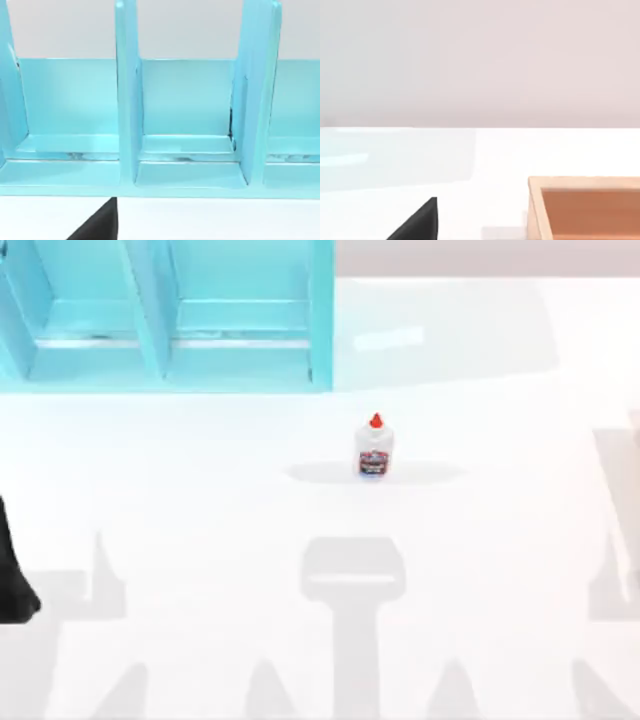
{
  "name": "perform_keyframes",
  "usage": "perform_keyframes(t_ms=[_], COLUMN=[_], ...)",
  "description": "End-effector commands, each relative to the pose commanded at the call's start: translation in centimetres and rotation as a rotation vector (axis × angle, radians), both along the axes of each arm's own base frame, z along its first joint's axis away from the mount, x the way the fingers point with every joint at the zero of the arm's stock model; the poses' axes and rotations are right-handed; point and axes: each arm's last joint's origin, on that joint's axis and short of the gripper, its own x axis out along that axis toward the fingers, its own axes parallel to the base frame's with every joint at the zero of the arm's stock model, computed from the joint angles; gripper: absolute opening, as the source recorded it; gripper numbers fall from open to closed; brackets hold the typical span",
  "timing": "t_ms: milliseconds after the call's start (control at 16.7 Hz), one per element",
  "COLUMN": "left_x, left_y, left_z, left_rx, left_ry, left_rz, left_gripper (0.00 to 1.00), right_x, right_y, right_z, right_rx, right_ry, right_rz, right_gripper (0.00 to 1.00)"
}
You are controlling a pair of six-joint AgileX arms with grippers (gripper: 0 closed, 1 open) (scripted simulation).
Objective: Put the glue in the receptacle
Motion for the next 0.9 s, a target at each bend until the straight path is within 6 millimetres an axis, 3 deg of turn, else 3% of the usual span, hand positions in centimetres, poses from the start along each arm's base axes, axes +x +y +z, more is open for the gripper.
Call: perform_keyframes(t_ms=[240, 480, 660, 900], left_x=[0.0, 0.0, 0.0, 0.0], left_y=[0.0, 0.0, 0.0, 0.0], left_z=[0.0, 0.0, 0.0, 0.0], left_rx=[0.0, 0.0, 0.0, 0.0], left_ry=[0.0, 0.0, 0.0, 0.0], left_rz=[0.0, 0.0, 0.0, 0.0], left_gripper=[1.0, 1.0, 1.0, 1.0], right_x=[0.1, 1.0, 2.7, 6.5], right_y=[0.1, 0.8, 1.8, 4.5], right_z=[0.4, 2.2, 4.1, 6.0], right_rx=[0.0, -0.002, -0.005, -0.011], right_ry=[-0.004, -0.019, -0.025, -0.024], right_rz=[0.004, 0.015, 0.019, 0.019], right_gripper=[1.0, 1.0, 1.0, 1.0])
